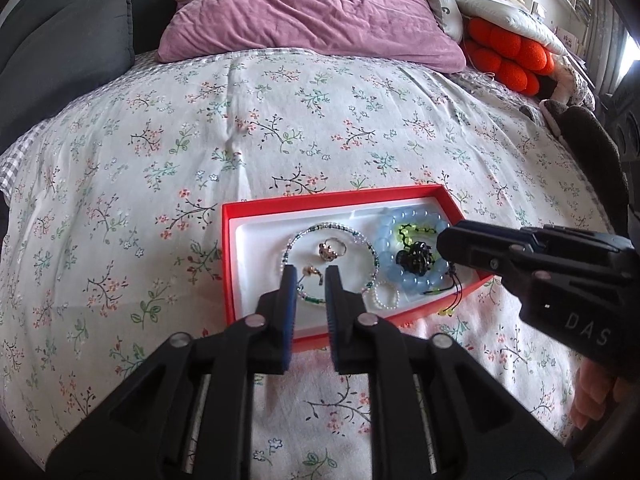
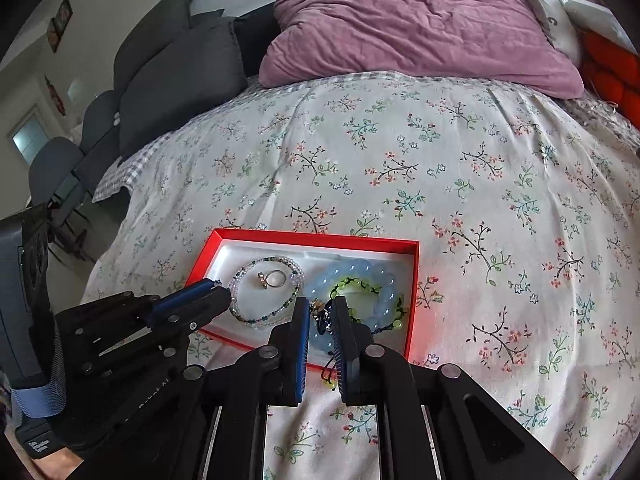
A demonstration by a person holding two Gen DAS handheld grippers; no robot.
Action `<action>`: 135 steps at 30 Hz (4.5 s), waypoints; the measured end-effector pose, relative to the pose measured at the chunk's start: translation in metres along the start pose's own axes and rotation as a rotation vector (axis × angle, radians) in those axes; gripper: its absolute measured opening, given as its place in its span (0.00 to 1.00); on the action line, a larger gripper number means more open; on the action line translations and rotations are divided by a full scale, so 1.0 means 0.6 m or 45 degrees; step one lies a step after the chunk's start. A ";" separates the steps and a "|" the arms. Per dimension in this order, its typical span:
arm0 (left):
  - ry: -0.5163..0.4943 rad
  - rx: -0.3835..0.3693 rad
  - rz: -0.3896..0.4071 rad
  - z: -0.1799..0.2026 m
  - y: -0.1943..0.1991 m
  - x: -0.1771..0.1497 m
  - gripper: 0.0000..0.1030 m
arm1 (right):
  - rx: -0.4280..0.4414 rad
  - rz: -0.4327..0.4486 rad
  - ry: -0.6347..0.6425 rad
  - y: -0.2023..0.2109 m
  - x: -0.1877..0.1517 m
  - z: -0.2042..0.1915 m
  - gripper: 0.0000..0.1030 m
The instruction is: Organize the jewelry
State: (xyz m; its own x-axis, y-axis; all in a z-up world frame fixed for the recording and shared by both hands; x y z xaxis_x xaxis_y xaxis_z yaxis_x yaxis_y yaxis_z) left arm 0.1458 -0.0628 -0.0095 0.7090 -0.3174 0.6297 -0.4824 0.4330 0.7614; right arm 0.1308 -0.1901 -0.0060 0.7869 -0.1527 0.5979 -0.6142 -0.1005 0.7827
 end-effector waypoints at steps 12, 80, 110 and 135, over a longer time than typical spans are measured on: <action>-0.030 0.045 0.039 0.006 0.039 -0.002 0.72 | 0.023 0.028 -0.010 0.029 0.001 -0.003 0.75; 0.182 0.292 -0.217 0.021 0.114 -0.181 0.99 | -0.415 -0.172 0.115 0.100 -0.180 0.010 1.00; 0.190 0.273 -0.242 0.022 0.108 -0.183 0.99 | -0.414 -0.190 0.127 0.090 -0.184 0.005 1.00; 0.194 0.260 -0.247 0.023 0.108 -0.183 0.99 | -0.420 -0.197 0.119 0.083 -0.186 0.007 1.00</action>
State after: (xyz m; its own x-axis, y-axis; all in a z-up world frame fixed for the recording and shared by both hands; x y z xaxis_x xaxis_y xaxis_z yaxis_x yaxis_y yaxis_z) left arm 0.0294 -0.0114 -0.0269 0.8592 -0.2407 0.4515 -0.4133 0.1935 0.8898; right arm 0.0122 -0.1824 -0.0345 0.8804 -0.0683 0.4692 -0.4472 0.2092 0.8696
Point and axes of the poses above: each gripper's, at about its wrist camera, not at the fingertips, and y roughly against the way its jaws point, z to its right, x to its top, the point moved 2 cm from there along -y, roughly the way its jaws point, and after that the axes turned 7 degrees about -x, right-handed, at the moved point
